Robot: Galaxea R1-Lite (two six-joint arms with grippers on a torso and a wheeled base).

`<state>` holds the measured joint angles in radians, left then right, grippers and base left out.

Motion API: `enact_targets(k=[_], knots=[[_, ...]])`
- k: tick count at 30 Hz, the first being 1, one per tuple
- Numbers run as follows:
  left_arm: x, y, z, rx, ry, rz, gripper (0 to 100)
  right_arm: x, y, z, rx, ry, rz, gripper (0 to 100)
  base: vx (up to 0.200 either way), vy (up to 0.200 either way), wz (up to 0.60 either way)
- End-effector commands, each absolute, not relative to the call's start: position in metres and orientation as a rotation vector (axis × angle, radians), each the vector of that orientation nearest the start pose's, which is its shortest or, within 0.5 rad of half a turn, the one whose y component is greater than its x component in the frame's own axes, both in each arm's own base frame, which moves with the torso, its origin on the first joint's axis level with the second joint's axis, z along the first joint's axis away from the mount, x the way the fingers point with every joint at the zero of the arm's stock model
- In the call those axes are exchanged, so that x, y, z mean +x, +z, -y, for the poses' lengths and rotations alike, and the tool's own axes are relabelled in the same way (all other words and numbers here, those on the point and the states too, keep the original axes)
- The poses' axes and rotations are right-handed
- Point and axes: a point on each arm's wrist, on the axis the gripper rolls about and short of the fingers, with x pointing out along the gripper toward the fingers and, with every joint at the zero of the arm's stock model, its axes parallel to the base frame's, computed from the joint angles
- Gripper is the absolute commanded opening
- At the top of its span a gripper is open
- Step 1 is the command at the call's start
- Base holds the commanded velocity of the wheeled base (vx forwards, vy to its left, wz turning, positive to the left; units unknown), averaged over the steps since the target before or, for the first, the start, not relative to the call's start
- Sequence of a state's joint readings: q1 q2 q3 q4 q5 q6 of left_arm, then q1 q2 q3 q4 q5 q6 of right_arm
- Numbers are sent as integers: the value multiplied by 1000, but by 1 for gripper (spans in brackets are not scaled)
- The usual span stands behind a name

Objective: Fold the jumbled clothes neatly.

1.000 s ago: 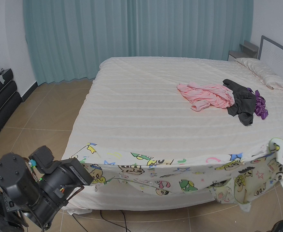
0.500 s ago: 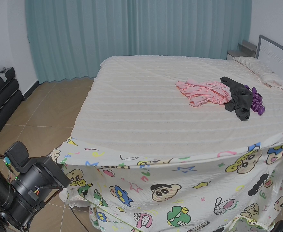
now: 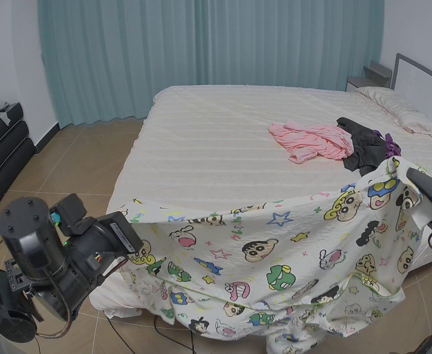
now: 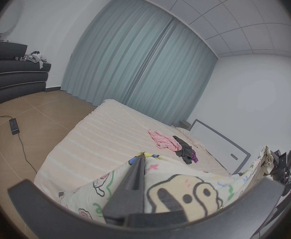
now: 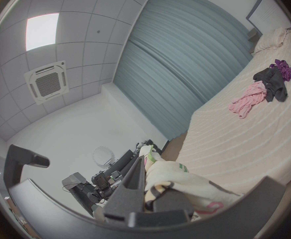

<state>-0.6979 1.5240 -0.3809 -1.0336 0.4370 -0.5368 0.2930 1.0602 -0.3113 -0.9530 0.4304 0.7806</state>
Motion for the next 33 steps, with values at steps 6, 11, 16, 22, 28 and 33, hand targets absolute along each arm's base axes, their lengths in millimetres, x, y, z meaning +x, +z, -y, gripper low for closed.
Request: enact_targets(k=[6,11,16,22,28,33], knots=[[240,143,152,-456,-166,-204,0,188,202,-48,746,612,-198,0,200,0,0],[260,135,156,-454,-154,-212,0,209,201,-46,751,584,-192,0,200,0,0],[288,130,160,-461,-135,-203,0,236,196,-43,760,531,-202,0,200,0,0],[327,116,161,-448,-82,-236,0,272,191,-44,764,475,-182,0,200,0,0],[361,97,168,-440,-44,-280,0,309,174,-48,772,440,-220,0,200,0,0],[393,75,172,-426,-22,-326,0,350,144,-54,781,415,-277,0,200,0,0]])
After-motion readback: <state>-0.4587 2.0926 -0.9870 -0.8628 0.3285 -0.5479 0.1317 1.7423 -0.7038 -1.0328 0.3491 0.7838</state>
